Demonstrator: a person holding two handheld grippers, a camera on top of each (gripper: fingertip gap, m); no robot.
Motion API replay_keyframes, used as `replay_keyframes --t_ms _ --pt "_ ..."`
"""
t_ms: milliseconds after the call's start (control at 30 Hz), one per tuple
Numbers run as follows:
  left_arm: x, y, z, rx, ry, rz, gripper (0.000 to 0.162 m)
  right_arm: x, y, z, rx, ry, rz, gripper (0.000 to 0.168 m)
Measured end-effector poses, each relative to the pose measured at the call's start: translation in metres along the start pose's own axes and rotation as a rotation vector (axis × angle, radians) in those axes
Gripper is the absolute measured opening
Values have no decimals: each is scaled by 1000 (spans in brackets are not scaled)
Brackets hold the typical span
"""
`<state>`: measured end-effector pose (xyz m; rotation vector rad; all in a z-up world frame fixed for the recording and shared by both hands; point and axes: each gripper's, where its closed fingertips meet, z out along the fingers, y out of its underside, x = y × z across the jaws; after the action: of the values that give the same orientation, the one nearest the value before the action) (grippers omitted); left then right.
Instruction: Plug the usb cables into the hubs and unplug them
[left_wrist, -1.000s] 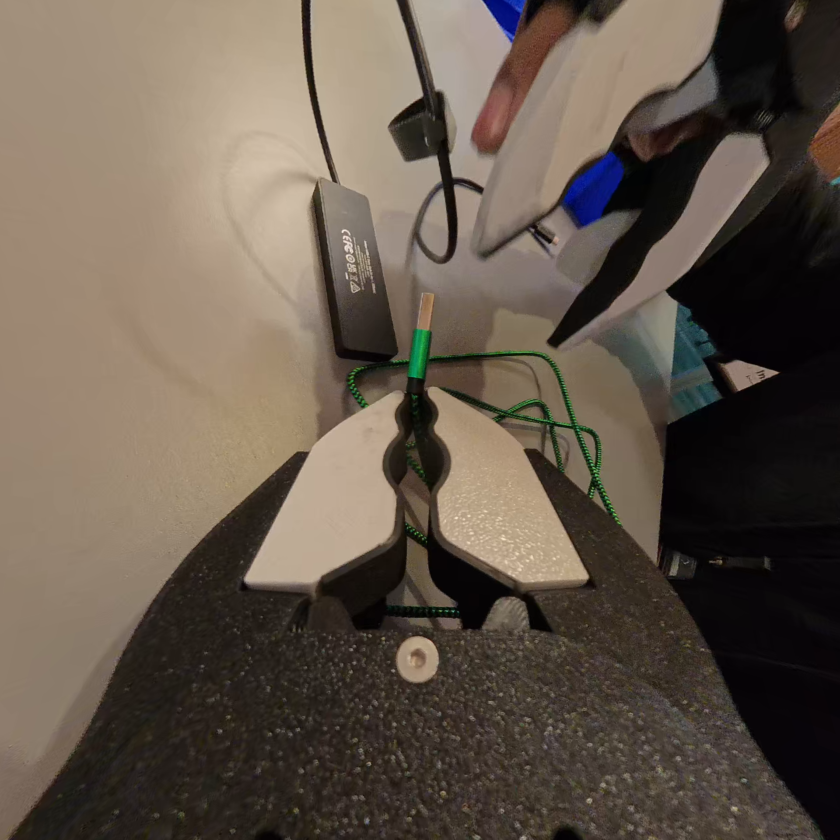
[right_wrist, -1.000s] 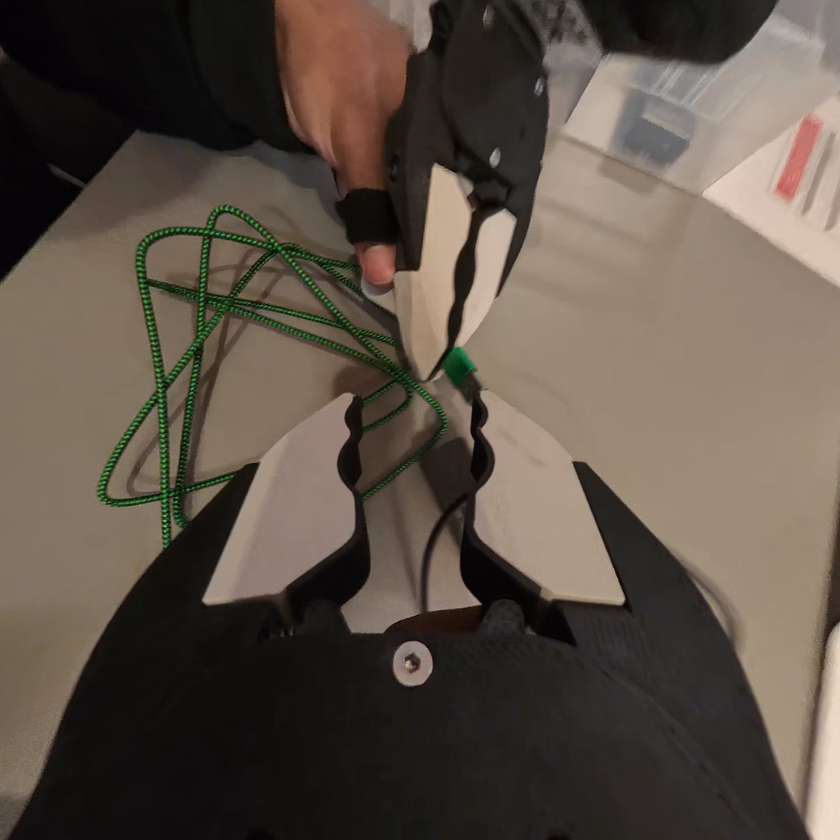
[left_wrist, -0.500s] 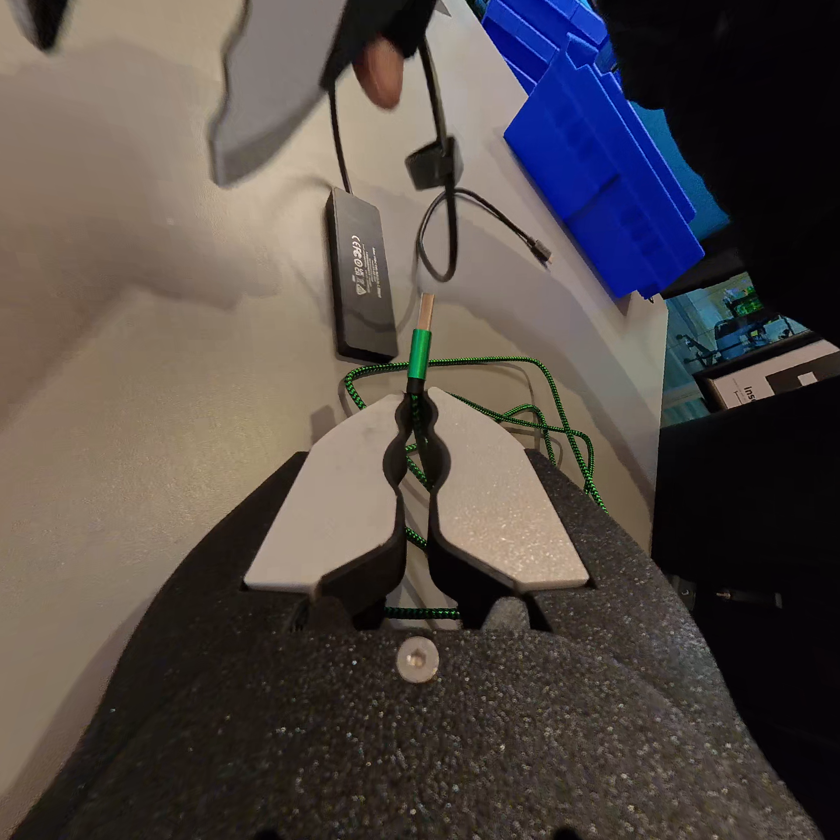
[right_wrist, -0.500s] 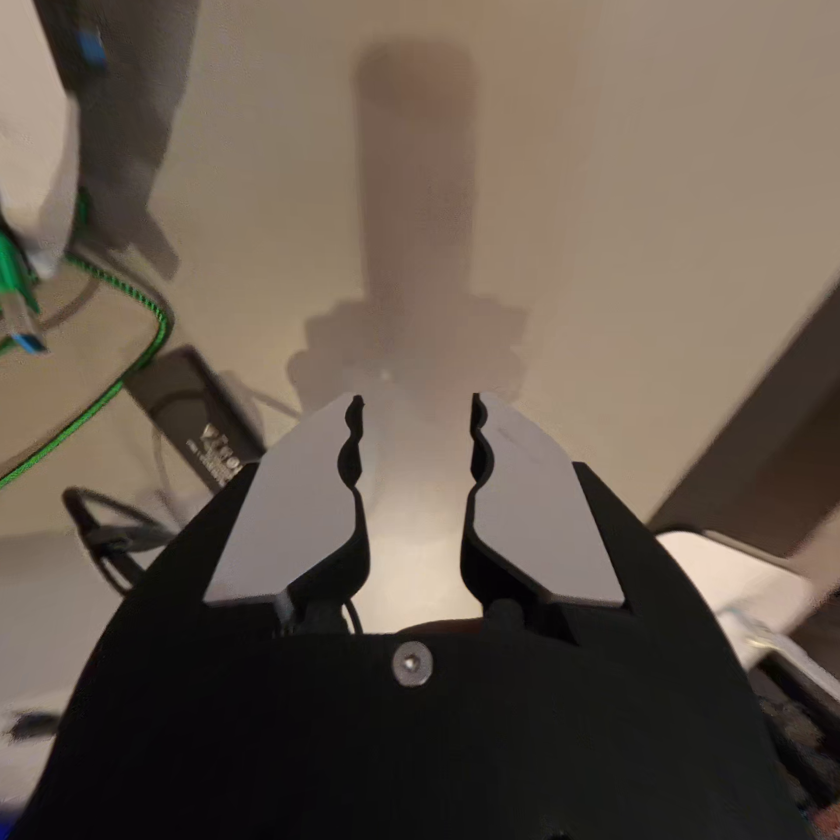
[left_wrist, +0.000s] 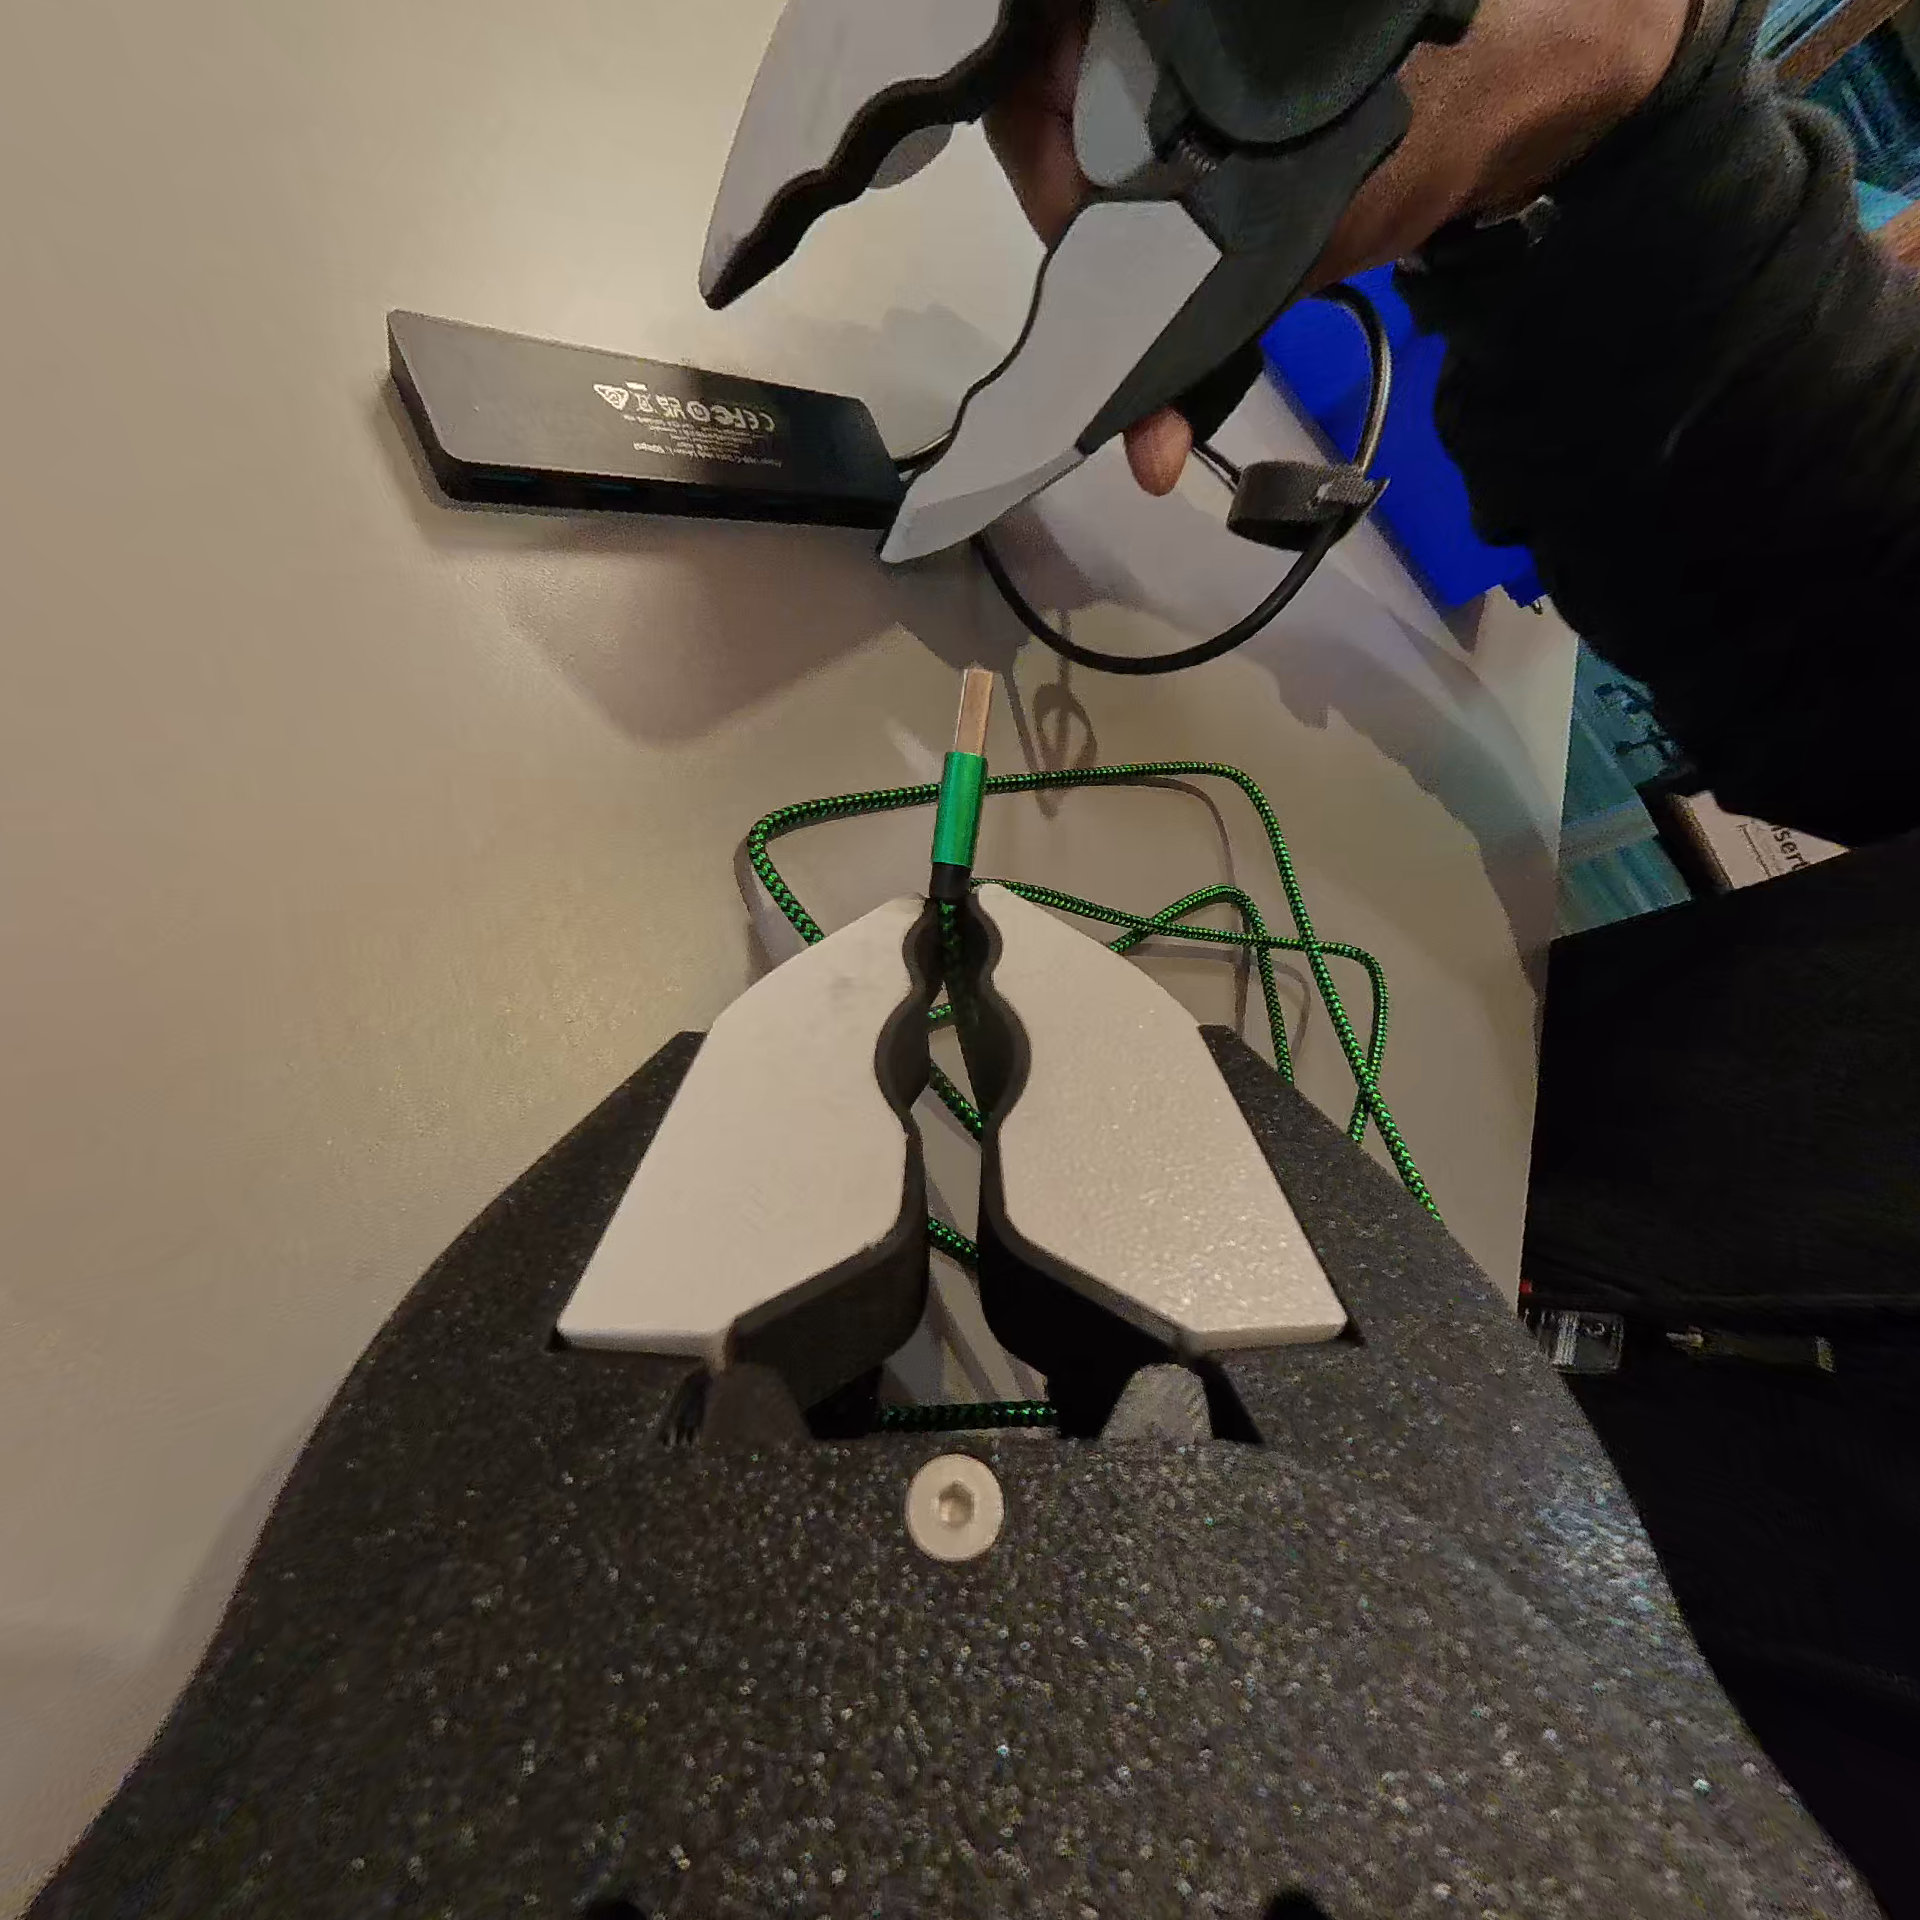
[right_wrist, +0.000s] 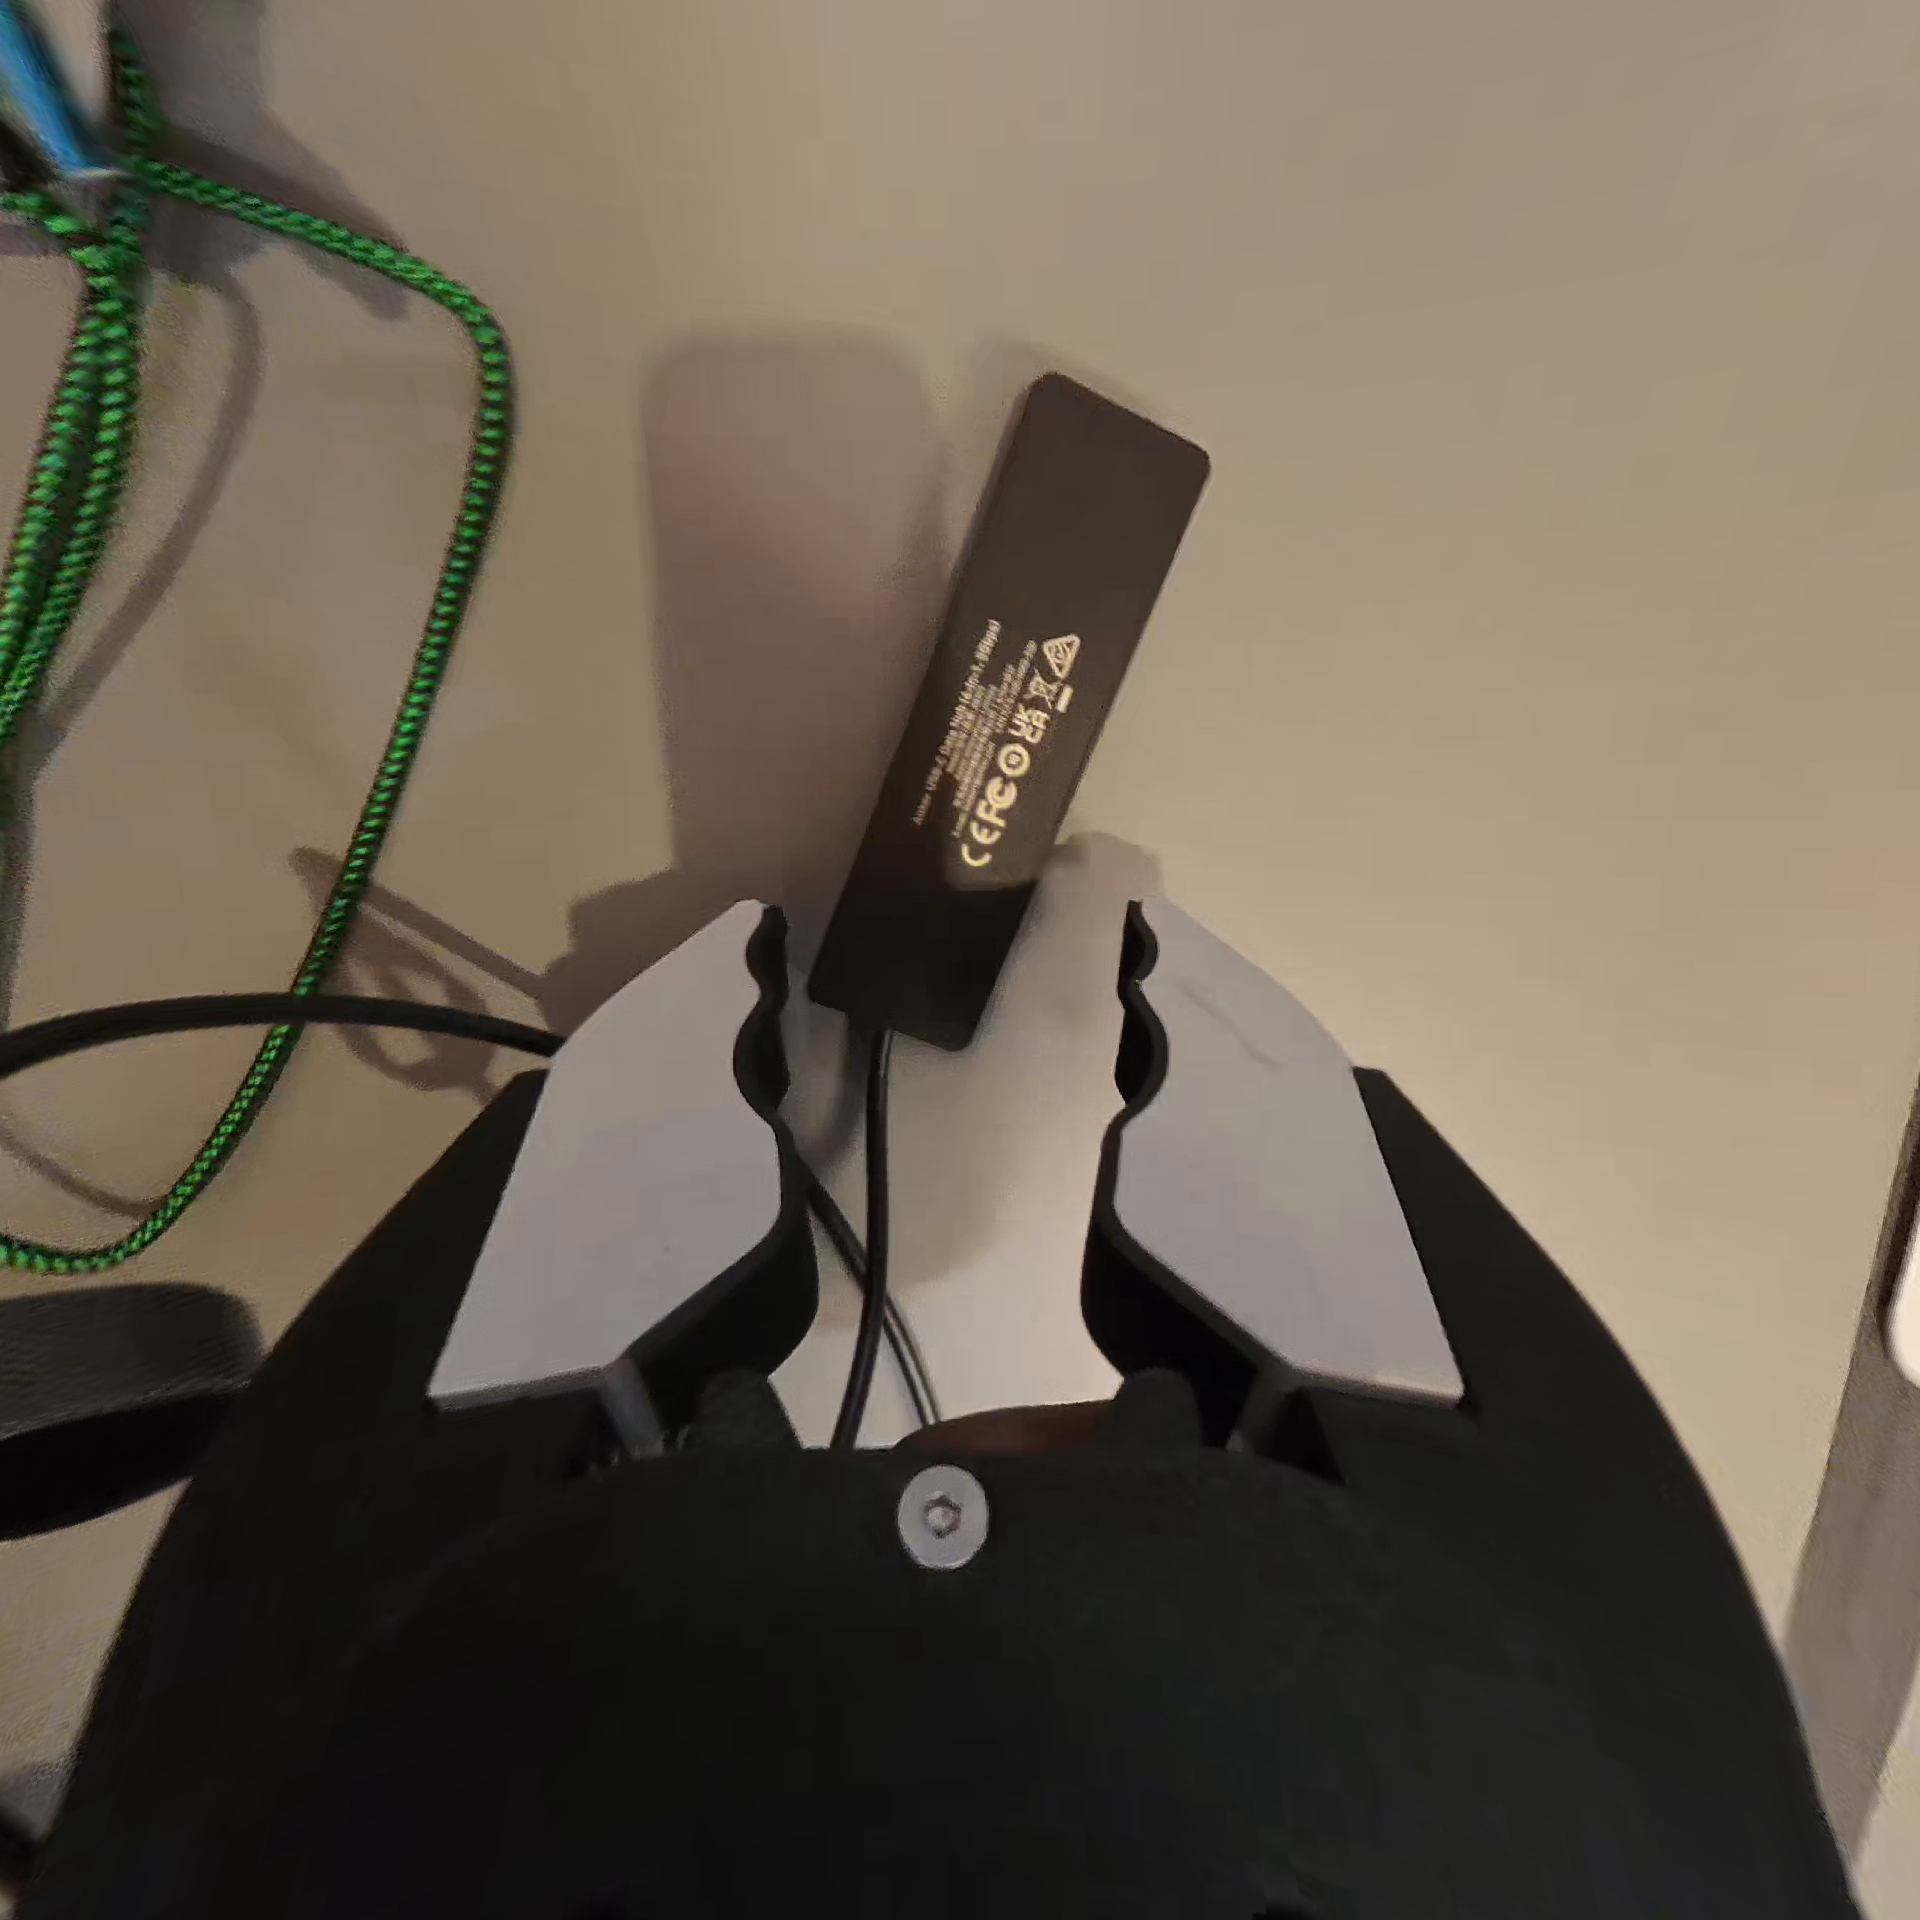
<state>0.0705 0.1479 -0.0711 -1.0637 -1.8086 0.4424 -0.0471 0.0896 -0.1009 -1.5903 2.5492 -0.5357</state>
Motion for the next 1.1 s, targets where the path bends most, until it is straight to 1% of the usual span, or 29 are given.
replay_keyframes --t_ms 33,100,167,200,267,333,500,567,600,700,767,833,867,933,1100 --pt "0 0 0 -1 7 -6 3 1 2 3 -7 -8 47 65" --pt "-1 -2 1 -3 18 -24 3 -1 0 7 9 -56 136 66" --pt "-3 -3 1 -5 19 -40 3 -1 -2 7 18 -55 184 59" --pt "-4 -4 2 -10 20 -47 3 -2 -3 6 27 -52 206 36" --pt "-8 -7 3 -16 19 -66 3 -2 -4 6 53 -37 267 33" --pt "-11 -14 4 -19 31 -85 3 -7 -5 4 109 -76 332 34" --pt "-16 -50 8 18 122 -145 3 -22 -15 -12 437 -241 506 33" --pt "-13 -67 11 61 204 -179 3 -20 -16 -28 606 -300 569 34" --pt "-9 -76 13 87 272 -200 3 -18 -15 -35 668 -329 600 34" --pt "5 -92 16 165 480 -231 2 -15 -12 -49 779 -362 605 33" --pt "10 -88 19 164 536 -224 2 -17 -14 -53 832 -395 618 33" --pt "17 -84 18 170 589 -191 2 -18 -18 -55 853 -386 594 34" --pt "19 -82 17 169 608 -195 2 -19 -21 -58 880 -397 582 34" --pt "27 -85 7 208 663 -143 2 -21 -28 -60 905 -411 568 34" --pt "30 -80 -2 222 628 53 2 -21 -35 -59 909 -277 477 34"
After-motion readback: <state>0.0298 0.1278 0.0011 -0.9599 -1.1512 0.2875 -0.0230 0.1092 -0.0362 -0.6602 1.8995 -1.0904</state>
